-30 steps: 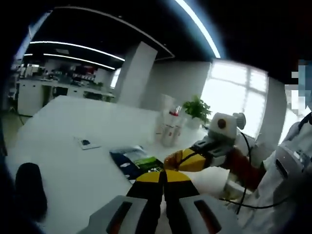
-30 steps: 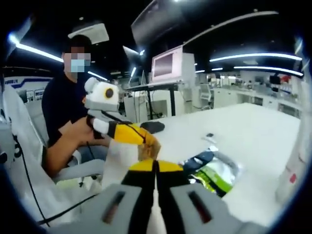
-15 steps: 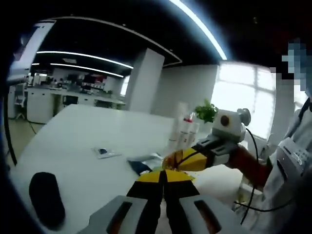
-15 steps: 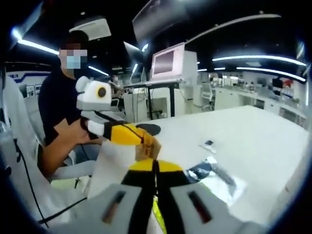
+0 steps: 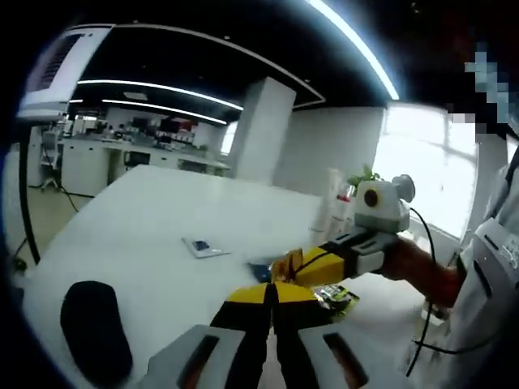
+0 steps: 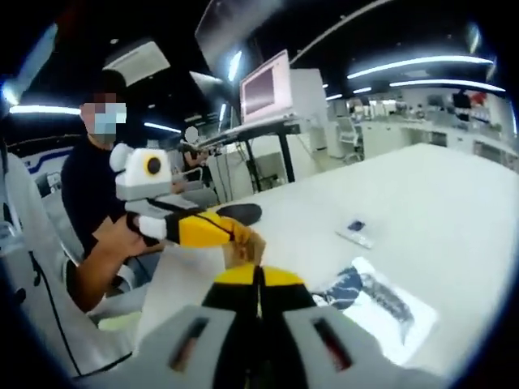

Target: Arrange the skincare products in the storage area until every visible bottle or jar stands upright without overlapping.

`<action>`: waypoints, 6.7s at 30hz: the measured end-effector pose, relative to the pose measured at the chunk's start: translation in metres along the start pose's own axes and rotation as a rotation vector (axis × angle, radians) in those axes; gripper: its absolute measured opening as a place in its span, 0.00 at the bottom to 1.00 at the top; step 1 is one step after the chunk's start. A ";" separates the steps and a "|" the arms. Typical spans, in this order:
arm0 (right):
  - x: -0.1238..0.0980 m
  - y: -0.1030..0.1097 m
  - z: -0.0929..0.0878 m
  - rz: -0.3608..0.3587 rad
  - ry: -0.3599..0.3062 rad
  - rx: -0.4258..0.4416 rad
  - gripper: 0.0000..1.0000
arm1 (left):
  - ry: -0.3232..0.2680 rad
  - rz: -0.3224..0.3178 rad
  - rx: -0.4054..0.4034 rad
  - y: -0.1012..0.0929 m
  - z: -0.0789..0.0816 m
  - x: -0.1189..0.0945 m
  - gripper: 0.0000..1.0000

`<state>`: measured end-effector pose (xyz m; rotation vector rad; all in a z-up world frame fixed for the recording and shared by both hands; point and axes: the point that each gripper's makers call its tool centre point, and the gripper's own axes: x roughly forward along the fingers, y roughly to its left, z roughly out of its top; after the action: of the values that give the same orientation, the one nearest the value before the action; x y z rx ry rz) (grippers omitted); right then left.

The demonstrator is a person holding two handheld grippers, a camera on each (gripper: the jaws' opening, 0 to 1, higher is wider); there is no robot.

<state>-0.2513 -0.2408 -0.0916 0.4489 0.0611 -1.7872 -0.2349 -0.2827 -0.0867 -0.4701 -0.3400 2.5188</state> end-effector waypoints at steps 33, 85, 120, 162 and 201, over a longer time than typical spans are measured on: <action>0.039 -0.047 -0.016 -0.001 0.147 0.047 0.00 | 0.138 0.113 -0.007 0.056 -0.009 0.042 0.00; 0.044 -0.064 -0.018 -0.237 0.263 -0.437 0.13 | 0.179 0.318 0.373 0.076 -0.019 0.048 0.05; -0.013 -0.075 -0.011 -0.323 0.072 -0.173 0.22 | 0.052 0.095 0.097 0.029 -0.007 0.048 0.18; -0.077 -0.073 -0.062 -0.420 0.133 -0.067 0.52 | 0.238 -0.040 0.186 -0.022 -0.043 0.082 0.37; -0.075 -0.072 -0.062 -0.416 0.129 -0.051 0.47 | 0.319 0.017 0.197 -0.021 -0.044 0.078 0.28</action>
<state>-0.2878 -0.1352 -0.1378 0.5436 0.3086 -2.1559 -0.2690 -0.2161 -0.1401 -0.7822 0.0328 2.4096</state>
